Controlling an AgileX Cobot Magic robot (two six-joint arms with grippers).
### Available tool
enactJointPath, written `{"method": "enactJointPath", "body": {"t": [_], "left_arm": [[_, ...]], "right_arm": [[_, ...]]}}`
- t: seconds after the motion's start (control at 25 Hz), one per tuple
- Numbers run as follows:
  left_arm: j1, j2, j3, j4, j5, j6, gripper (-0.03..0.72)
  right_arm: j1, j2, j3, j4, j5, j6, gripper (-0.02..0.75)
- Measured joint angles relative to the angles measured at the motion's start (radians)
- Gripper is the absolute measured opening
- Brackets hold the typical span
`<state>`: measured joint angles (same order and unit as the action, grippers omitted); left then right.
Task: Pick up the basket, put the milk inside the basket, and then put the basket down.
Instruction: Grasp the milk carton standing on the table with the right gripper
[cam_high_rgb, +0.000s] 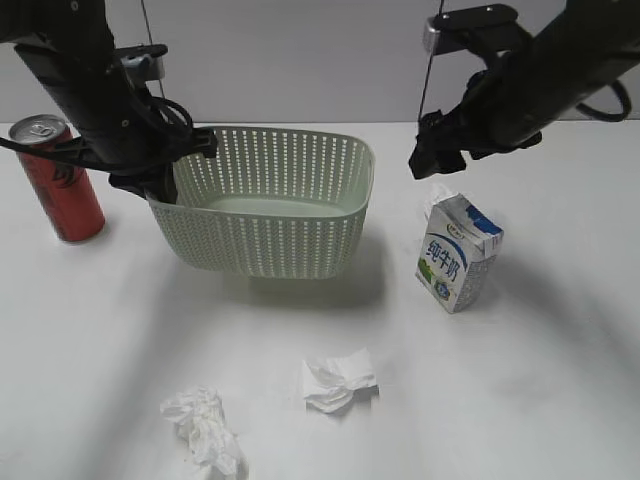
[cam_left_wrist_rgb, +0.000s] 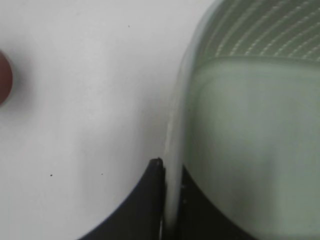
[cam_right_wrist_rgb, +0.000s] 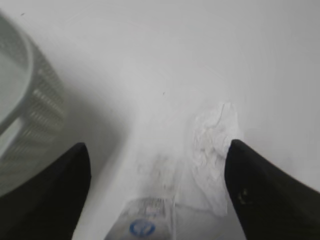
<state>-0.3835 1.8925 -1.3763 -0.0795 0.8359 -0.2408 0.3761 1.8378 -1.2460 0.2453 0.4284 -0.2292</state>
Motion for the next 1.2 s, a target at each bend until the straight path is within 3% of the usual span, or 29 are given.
{"method": "enactJointPath", "body": {"t": [0.32,0.48,1.08,1.2], "left_arm": [[0.000,0.000,0.000,0.000,0.000,-0.001,0.003],[0.000,0.000,0.000,0.000,0.000,-0.001,0.003],[0.000,0.000,0.000,0.000,0.000,-0.001,0.003],[0.000,0.000,0.000,0.000,0.000,-0.001,0.003]], "right_arm": [[0.000,-0.244,0.001,-0.007,0.512,0.070,0.633],[0.000,-0.359,0.053,-0.017,0.655,0.131,0.618],[0.000,-1.155,0.563,-0.102,0.631,0.287,0.596],[0.000,-1.332,0.631,-0.118,0.629,0.289,0.636]]}}
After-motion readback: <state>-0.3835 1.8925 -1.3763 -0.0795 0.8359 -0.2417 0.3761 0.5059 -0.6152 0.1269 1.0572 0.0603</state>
